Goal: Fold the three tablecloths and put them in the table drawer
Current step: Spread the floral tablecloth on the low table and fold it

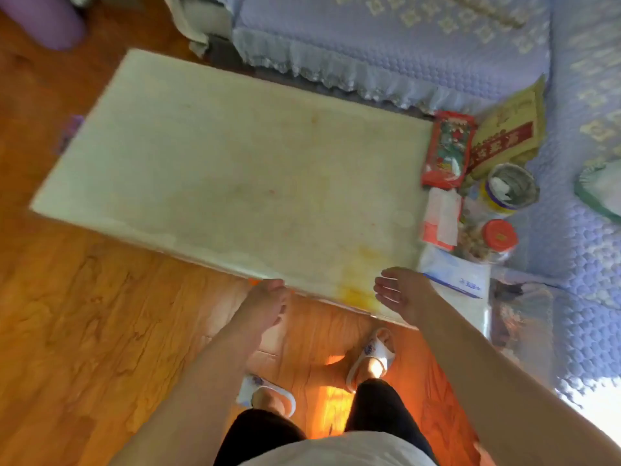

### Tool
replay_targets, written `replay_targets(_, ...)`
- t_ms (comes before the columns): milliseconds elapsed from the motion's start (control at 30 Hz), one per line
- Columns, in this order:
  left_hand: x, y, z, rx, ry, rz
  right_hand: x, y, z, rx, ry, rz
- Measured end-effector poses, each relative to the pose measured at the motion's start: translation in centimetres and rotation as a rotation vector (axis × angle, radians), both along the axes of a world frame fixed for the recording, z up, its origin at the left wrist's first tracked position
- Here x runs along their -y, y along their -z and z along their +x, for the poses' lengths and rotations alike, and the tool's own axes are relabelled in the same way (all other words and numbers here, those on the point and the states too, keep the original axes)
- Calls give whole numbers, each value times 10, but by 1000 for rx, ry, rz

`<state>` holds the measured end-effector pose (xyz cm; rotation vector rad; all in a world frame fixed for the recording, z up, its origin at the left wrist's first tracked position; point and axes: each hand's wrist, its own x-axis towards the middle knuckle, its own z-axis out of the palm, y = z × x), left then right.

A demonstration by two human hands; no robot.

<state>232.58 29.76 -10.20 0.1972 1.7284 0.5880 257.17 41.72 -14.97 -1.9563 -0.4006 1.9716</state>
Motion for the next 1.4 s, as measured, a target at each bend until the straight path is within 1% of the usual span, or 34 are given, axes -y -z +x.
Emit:
replay_targets(67,37,-28,-60,-32,12,63,21,-26,-76,-26,-86,77)
replay_targets(100,61,-42,-93,-55,-23,91,35,-41,-120,-45,-142,113)
replay_targets(133,87,-54,-127,-80,-96,124,52,-56,-163,-74,-196,138)
replay_targets(167,128,-74,-173,-124,-211,143,79,-73,-222,-105,-297,148)
replay_targets(200,158,-88,-205,-174,-297,162,100,-87,-263,-131,-378,142)
replay_targets(233,173,-96,-223,-214,-349,170,109,-96,-285,-143,-430,146)
replay_targets(300,231,-127,-280,-302,-487,181,141,-127,-363,-186,-606,188)
replay_targets(367,275,-156,-322,-351,-543,226,157,-161,-433,-225,-715,252)
replay_targets(500,333,-202,-388,-431,-704,315,168,-227,-553,-352,-791,333)
replay_targets(600,364,-226,-439,-486,-813,356,175,-258,-635,-418,-840,393)
replay_targets(767,397,-241,-554,-560,-917,382,199,-272,-780,-486,-937,424)
replay_targets(900,412,-249,-656,-596,-1016,366,223,-277,-903,-504,-1011,388)
replay_targets(1000,427,-264,-724,-627,-1089,363,241,-293,-994,-512,-1060,393)
replay_targets(1100,449,-275,-778,-658,-1179,362,266,-311,-1074,-527,-1160,425)
replay_targets(1233,477,-268,-843,-636,-1308,387,301,-323,-1166,-573,-1285,443)
replay_targets(1400,512,-245,-957,-564,-1377,380,340,-313,-1285,-580,-1274,434)
